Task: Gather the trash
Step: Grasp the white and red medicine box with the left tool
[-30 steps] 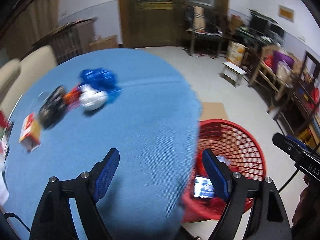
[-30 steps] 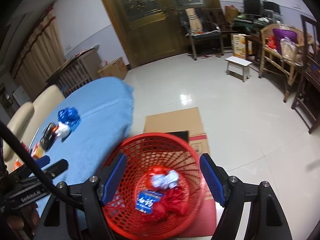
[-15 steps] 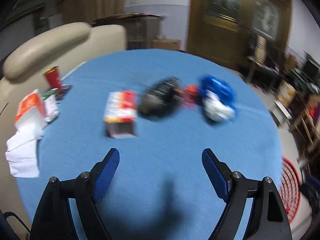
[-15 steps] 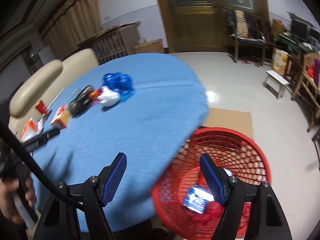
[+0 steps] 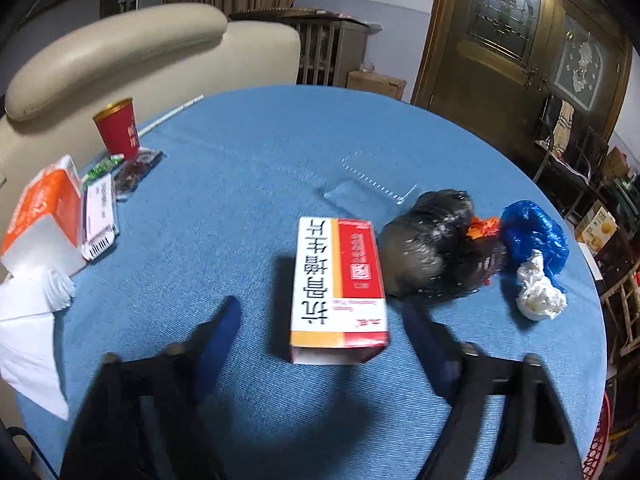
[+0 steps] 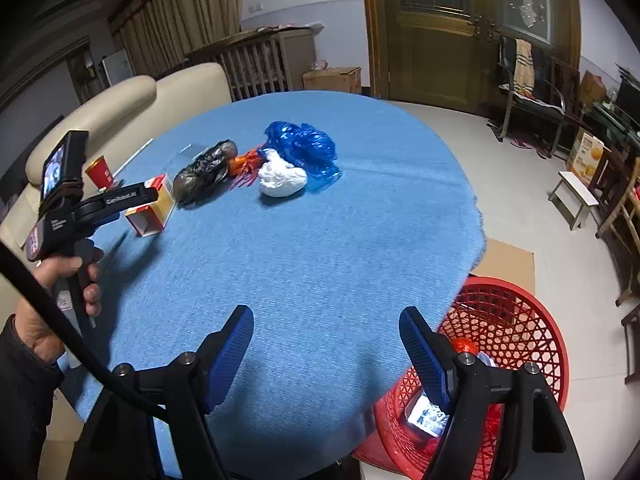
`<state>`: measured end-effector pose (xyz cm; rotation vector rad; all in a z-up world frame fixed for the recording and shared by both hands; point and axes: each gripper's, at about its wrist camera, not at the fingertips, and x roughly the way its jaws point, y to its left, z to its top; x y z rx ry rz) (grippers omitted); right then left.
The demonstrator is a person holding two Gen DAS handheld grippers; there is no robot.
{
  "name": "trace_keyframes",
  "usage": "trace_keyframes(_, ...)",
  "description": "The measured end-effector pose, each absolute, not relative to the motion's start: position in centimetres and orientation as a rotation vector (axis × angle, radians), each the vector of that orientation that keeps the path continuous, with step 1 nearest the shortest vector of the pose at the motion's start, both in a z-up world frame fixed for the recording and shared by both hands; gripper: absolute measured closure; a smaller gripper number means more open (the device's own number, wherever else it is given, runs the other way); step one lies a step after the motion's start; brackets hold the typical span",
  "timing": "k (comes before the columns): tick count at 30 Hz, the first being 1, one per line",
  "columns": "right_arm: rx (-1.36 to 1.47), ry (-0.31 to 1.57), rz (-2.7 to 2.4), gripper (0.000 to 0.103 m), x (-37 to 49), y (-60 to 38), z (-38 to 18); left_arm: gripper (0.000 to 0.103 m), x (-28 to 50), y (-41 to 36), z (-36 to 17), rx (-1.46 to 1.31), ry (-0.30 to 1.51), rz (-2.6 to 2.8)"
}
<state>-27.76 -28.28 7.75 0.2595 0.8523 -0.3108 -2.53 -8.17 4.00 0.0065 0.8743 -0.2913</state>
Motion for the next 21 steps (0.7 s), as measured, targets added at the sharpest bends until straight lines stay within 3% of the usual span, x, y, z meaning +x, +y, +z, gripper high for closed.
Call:
trace_keyframes(1, 0.254, 0.858, -0.308, 0.025, -27.4, -28.1, 7.7, 0.053, -2.3, -7.9, 3.7, 0.004, 0.883, -0.293)
trace_keyframes(10, 0.236, 0.861, -0.218, 0.025, -21.4, -25.9, 8.1, 0.053, -4.5, -4.3, 4.0, 0.01, 0.857, -0.263)
trace_keyframes(21, 0.377, 0.865, -0.073, 0.025, -6.6, -21.9, 7.8, 0.053, -8.0, -0.5, 4.0, 0.006, 0.85, -0.208)
